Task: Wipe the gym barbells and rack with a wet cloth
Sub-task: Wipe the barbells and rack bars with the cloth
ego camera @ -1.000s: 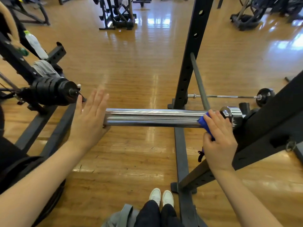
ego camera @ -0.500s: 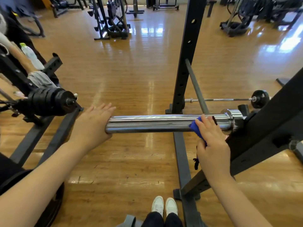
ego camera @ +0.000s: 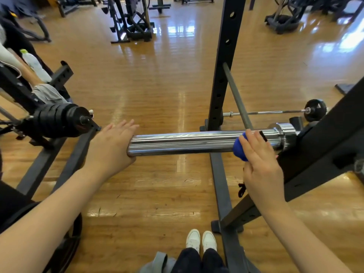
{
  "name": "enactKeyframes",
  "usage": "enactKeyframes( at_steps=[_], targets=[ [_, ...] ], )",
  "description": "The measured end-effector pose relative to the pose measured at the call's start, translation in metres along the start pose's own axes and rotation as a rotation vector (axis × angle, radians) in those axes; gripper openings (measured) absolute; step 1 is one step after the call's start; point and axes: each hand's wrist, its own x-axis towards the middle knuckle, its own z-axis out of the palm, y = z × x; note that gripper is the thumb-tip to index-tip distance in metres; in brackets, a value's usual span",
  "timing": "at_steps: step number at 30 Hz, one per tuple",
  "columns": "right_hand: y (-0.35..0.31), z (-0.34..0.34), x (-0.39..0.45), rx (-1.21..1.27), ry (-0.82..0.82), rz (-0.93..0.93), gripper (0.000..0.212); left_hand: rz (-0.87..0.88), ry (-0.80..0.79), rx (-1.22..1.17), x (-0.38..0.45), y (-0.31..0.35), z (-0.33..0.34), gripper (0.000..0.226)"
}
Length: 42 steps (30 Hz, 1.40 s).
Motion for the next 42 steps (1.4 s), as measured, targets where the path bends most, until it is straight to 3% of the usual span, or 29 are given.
enactKeyframes(
  at_steps=[5, 12, 17, 24, 29, 38, 42],
  targets=[
    [-0.007, -0.002, 0.034, -0.001, 0.004, 0.163, 0.048, -0.007, -0.011, -0.003, 0.0, 0.001, -0.002, 0.083],
    [-0.009, -0.004, 0.013, 0.021, -0.052, 0.062, 0.049, 0.004, 0.006, 0.01, -0.001, 0.002, -0.002, 0.086],
    [-0.008, -0.004, 0.036, 0.004, -0.041, 0.232, 0.048, 0.004, 0.014, 0.009, -0.001, 0.001, -0.002, 0.085],
    [-0.026, -0.005, 0.023, 0.109, -0.114, 0.105, 0.051, 0.012, 0.045, 0.008, -0.001, 0.002, -0.001, 0.084],
    [-0.001, -0.015, 0.036, 0.067, -0.083, 0.26, 0.045, 0.022, 0.039, 0.008, -0.001, 0.0, 0.0, 0.084],
    [-0.006, -0.013, 0.02, 0.114, -0.167, 0.127, 0.055, 0.023, 0.03, 0.014, 0.0, 0.0, 0.0, 0.084],
    [0.003, -0.016, 0.024, 0.139, -0.077, 0.242, 0.052, 0.014, 0.023, 0.012, -0.001, 0.0, 0.0, 0.082]
  ],
)
